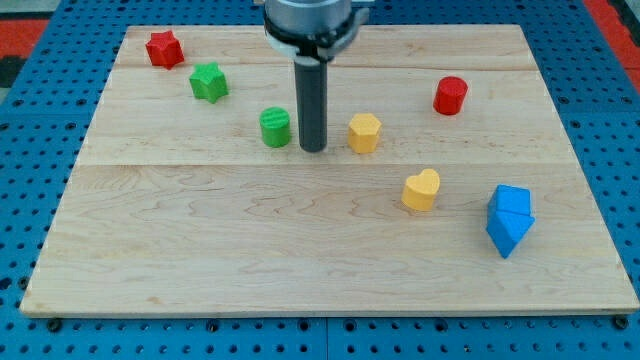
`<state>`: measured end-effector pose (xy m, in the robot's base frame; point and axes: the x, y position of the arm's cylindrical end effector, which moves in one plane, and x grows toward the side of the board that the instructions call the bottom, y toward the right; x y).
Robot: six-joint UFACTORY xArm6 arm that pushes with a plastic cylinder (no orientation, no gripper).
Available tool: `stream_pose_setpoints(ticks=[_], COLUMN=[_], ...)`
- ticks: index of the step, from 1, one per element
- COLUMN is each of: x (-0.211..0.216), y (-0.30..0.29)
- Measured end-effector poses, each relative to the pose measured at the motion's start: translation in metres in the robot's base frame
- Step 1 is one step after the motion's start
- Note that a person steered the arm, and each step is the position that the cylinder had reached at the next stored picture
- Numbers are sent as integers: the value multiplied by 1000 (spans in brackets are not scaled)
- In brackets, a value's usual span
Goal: Push the yellow hexagon diagonally to the top right side of the green star
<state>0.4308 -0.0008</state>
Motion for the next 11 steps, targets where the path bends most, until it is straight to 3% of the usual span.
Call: stream_pose_setpoints(ticks=[1,3,5,6,7,9,10,11], x=[16,-40,-62,-116,-125,-130,-158,-174], y=[45,79,1,-27,-30,-106,-107,-53])
